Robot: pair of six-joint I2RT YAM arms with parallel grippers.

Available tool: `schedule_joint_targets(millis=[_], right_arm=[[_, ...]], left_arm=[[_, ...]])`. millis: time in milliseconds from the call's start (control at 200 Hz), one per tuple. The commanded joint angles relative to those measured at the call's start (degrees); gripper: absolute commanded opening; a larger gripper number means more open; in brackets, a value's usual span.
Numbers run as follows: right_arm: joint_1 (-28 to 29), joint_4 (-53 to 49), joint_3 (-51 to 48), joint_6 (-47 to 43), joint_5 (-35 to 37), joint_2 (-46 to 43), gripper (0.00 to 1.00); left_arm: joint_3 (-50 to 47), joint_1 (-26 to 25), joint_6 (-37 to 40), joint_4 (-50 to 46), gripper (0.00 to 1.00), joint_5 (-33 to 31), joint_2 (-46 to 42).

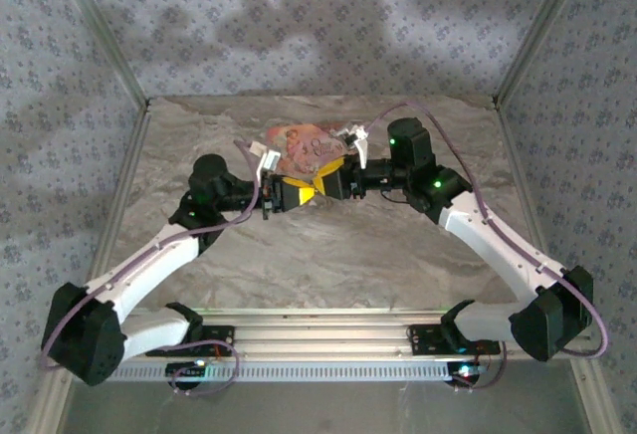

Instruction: Unlock a padlock with a key

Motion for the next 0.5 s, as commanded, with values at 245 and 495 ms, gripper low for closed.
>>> schedule_joint_targets(millis=[245, 495], right_arm=[[-5.15, -9.74, 7.12, 8.5, 21.19, 5.82, 0.83], [-13.23, -18.52, 18.7, 16.32, 30.29, 27.55, 0.83]], left_arm=[[-5.31, 9.78, 1.99, -14.83, 0.0, -16.36, -6.24], [-1.76, 21.55, -2.72, -24.97, 0.0, -31.62, 3.12]])
